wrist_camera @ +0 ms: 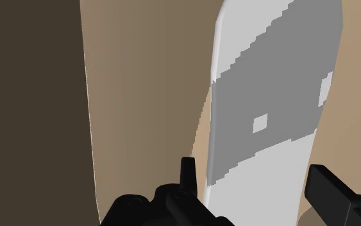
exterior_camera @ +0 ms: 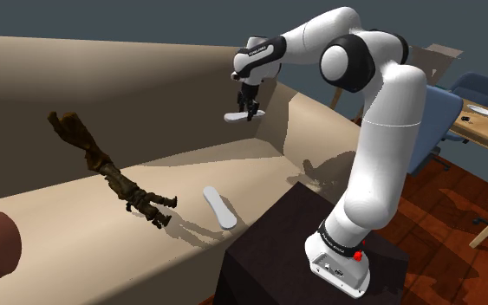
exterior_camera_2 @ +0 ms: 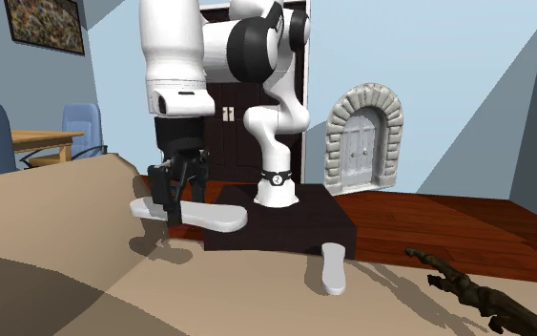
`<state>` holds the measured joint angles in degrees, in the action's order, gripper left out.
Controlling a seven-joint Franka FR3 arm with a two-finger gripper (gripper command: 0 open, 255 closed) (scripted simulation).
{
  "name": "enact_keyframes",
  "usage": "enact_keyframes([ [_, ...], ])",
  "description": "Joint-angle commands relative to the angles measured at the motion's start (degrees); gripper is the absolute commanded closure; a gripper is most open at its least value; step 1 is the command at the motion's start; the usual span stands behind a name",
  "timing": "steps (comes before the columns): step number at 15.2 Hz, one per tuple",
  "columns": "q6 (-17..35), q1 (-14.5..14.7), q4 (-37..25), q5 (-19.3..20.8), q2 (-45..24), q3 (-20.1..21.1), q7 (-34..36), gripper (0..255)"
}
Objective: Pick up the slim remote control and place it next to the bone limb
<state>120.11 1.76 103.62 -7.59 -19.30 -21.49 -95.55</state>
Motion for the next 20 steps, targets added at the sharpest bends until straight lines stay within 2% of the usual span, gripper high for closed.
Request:
enact_keyframes([
  [1, -1.48, 0.08, -0.88, 0.33, 0.65, -0.13, 0.22, 255],
  [20, -14.72, 0.29, -10.53, 2.26, 4.55, -0.85, 1.45, 255],
])
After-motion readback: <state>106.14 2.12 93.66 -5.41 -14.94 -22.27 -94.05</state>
